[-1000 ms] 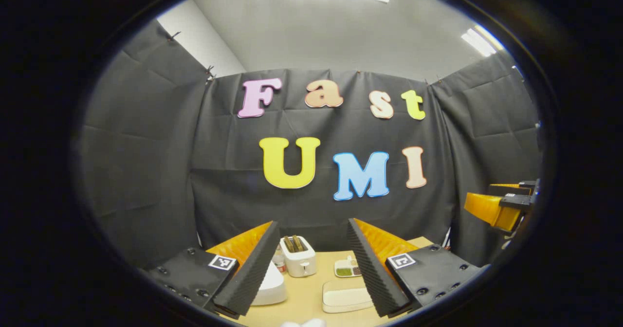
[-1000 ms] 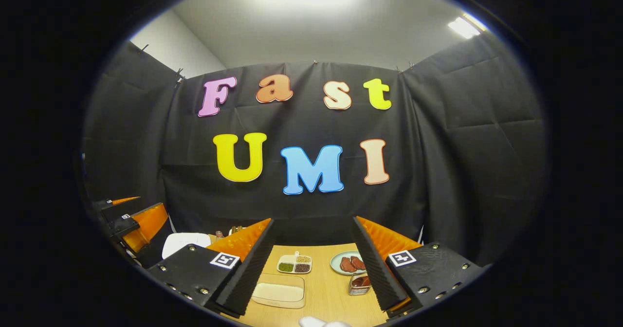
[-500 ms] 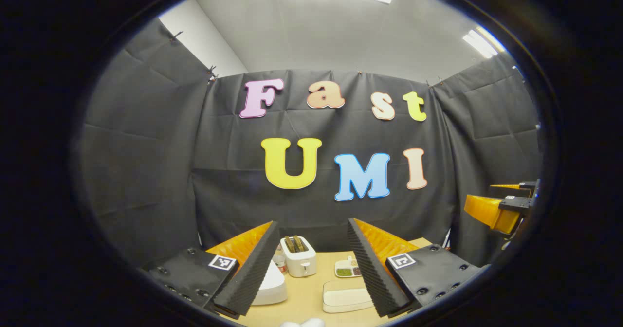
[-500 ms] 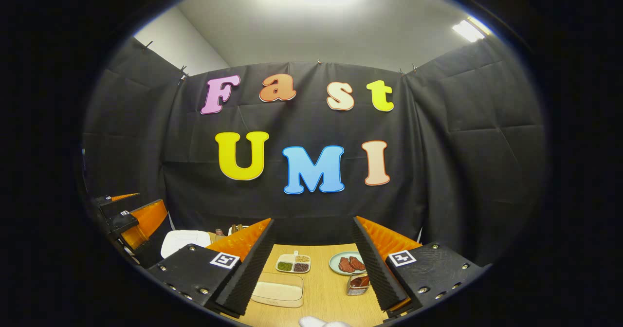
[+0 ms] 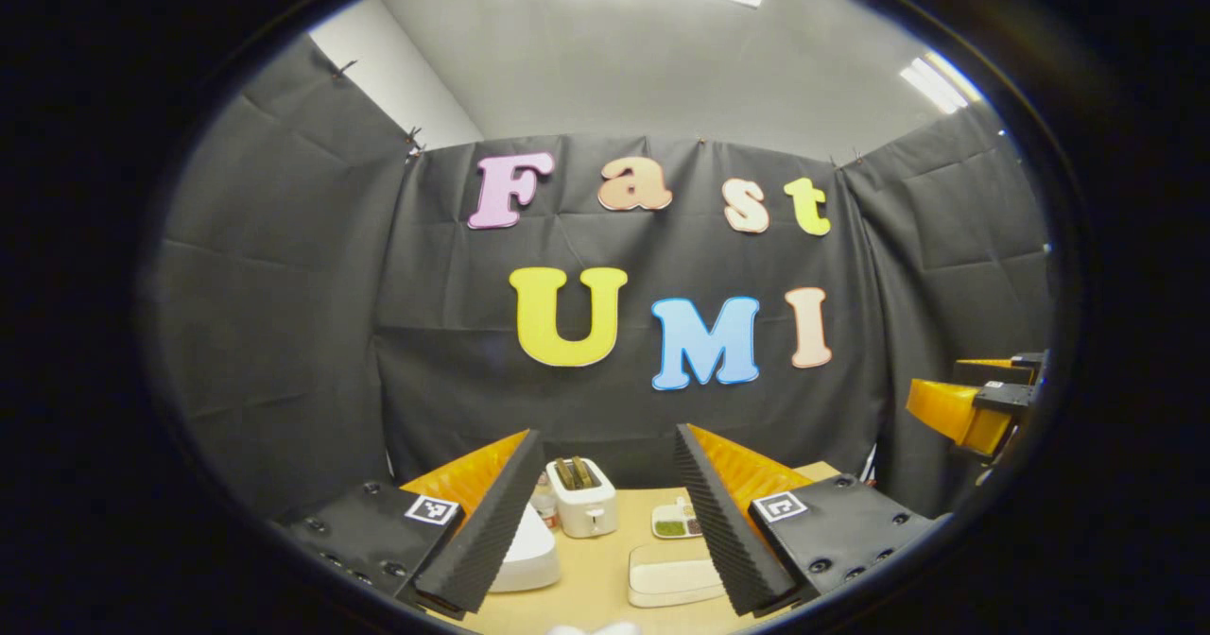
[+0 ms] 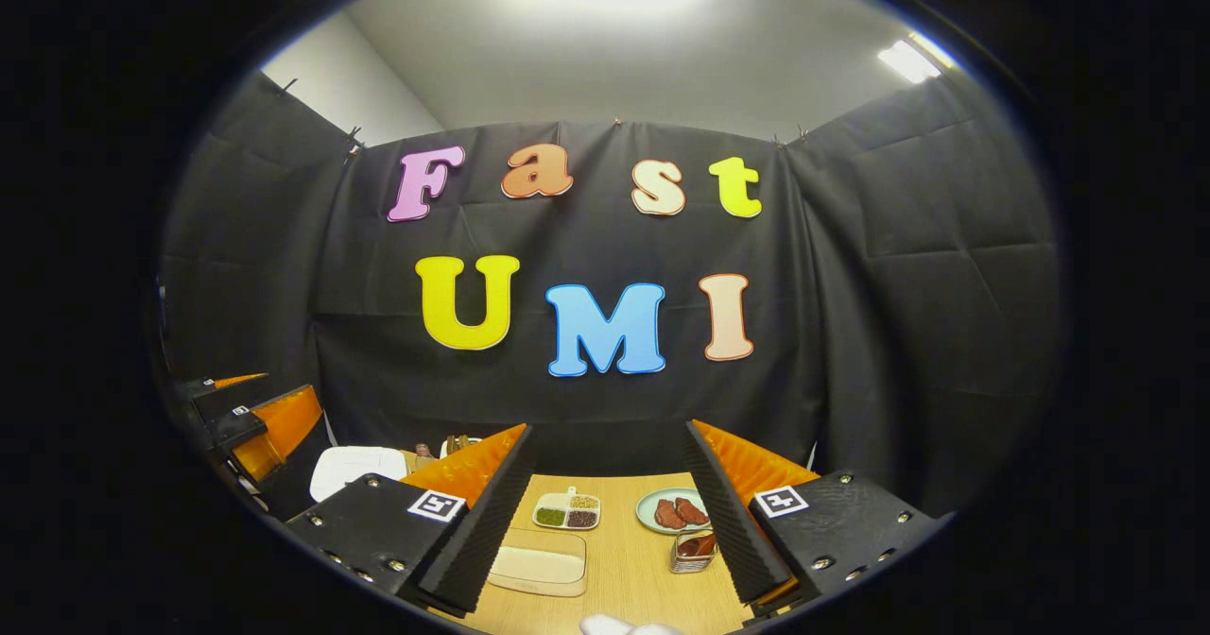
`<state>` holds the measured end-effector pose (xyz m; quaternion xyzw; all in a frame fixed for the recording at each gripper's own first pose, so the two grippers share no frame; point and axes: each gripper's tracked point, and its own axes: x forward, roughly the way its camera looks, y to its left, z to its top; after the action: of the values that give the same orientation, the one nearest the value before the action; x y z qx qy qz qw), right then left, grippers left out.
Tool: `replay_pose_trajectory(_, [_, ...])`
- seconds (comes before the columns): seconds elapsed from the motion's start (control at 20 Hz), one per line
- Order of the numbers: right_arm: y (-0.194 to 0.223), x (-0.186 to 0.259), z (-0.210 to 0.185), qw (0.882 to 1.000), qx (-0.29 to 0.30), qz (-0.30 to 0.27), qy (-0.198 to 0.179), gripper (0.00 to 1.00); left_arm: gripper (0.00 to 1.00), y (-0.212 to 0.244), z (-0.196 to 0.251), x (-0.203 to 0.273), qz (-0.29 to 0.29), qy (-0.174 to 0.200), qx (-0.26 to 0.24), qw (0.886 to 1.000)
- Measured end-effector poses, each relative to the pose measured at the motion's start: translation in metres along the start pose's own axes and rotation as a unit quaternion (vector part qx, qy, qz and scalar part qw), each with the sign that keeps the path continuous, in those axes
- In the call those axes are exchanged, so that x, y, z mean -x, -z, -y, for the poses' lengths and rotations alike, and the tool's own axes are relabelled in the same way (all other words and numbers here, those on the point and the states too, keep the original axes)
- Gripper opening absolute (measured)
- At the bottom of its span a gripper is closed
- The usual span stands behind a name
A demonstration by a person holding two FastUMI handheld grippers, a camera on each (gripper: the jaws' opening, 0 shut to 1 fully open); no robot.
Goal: Close the left gripper, press the button to open the rice cooker; take a wooden spoon from the chopstick holder with the right hand, scoop a spoonful of rice and pour it into the rice cooker, then put the wooden spoon back into the chopstick holder.
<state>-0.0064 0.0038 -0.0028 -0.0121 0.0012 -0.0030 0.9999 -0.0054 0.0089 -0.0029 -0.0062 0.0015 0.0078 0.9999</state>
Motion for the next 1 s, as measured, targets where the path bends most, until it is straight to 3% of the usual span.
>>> replay_pose_trajectory(0.15, [0.002,0.0,0.001,1.0,-0.002,-0.003,0.001,0.95,0.97,0.006,0.001,-0.002,-0.012,0.002,-0.001,1.0])
replay_pose_trajectory(0.4, [0.003,-0.003,0.003,1.0,0.0,-0.005,0.005,0.95,0.09,0.034,-0.014,-0.007,-0.067,-0.03,0.021,0.997])
replay_pose_trajectory(0.6, [0.012,-0.008,0.003,1.0,0.003,-0.017,0.006,0.95,0.09,0.033,-0.031,-0.024,-0.064,-0.044,0.004,0.997])
replay_pose_trajectory(0.75, [0.022,-0.014,0.0,0.999,0.01,-0.035,0.005,0.95,0.09,0.046,-0.063,-0.05,-0.068,-0.078,0.004,0.995])
replay_pose_trajectory(1.0, [0.036,-0.029,-0.006,0.997,0.031,-0.065,0.005,0.95,0.08,0.13,-0.137,-0.116,-0.139,-0.145,0.023,0.979])
